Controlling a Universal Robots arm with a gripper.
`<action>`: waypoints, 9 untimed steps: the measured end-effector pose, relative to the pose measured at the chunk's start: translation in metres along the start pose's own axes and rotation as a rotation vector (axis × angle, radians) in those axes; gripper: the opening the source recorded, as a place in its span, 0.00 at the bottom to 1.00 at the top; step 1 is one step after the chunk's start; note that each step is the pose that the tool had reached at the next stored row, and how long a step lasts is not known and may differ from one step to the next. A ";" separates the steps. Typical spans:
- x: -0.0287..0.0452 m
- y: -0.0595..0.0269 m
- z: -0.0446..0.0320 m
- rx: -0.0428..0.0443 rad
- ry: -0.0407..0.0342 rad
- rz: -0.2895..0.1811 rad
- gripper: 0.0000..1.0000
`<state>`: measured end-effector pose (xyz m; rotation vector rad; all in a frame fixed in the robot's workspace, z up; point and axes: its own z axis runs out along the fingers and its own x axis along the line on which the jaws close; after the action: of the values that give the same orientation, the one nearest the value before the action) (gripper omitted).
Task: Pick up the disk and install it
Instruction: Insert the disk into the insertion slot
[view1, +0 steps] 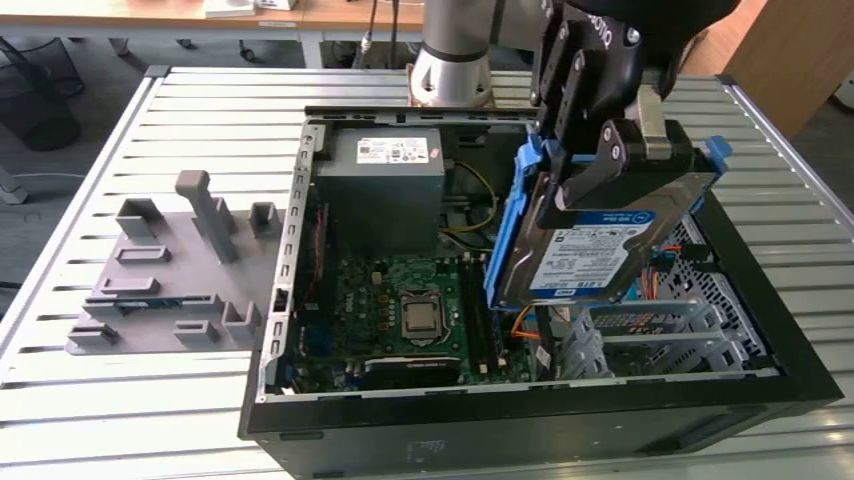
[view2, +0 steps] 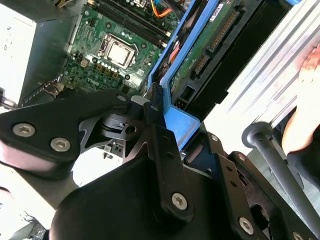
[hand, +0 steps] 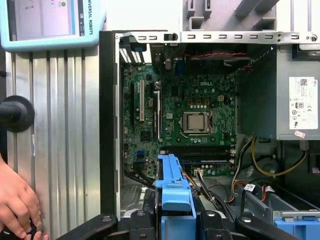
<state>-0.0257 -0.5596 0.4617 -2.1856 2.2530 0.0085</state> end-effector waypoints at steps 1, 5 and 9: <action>0.0001 -0.0016 0.0003 0.0000 0.0001 0.000 0.37; 0.0037 -0.0064 0.0021 0.0000 0.0001 0.000 0.37; 0.0088 -0.0095 0.0037 -0.0001 0.0002 0.001 0.37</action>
<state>-0.0165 -0.5686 0.4580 -2.1848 2.2540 0.0084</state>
